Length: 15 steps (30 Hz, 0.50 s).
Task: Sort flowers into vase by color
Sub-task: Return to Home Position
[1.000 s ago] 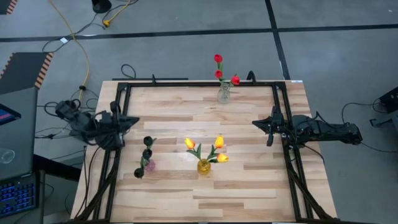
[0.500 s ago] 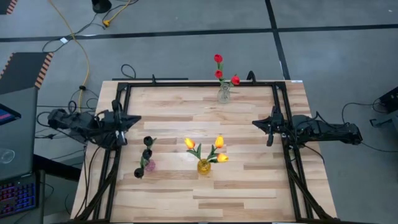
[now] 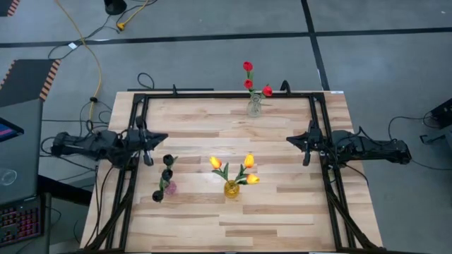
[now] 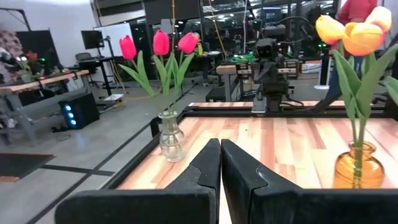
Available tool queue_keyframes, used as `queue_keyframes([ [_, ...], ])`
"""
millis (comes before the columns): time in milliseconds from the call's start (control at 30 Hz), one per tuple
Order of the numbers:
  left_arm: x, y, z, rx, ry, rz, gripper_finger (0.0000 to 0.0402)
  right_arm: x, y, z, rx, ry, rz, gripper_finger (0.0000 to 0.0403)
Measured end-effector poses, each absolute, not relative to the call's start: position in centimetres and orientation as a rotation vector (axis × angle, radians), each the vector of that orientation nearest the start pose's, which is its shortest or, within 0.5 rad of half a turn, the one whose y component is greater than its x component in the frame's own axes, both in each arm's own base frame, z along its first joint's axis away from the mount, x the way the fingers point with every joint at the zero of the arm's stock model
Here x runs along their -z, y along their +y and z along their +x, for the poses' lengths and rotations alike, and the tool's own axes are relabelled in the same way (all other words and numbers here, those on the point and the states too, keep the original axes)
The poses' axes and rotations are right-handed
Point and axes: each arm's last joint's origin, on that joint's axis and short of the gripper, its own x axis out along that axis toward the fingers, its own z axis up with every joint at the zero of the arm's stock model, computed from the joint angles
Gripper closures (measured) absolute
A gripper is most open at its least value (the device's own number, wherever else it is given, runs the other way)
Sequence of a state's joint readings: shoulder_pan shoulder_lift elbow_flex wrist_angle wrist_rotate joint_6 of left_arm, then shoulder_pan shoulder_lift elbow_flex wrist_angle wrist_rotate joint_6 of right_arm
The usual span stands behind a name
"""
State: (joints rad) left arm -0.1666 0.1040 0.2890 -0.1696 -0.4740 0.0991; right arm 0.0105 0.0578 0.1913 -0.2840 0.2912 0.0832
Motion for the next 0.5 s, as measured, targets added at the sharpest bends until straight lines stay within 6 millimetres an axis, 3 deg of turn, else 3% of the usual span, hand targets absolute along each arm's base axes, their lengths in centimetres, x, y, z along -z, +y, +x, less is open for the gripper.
queue_keyframes([
  [500,-23.38,0.74,8.83,-0.309,0.030,0.033,0.0401,-19.65,-0.75,8.57,0.289,0.140,0.046,0.0372],
])
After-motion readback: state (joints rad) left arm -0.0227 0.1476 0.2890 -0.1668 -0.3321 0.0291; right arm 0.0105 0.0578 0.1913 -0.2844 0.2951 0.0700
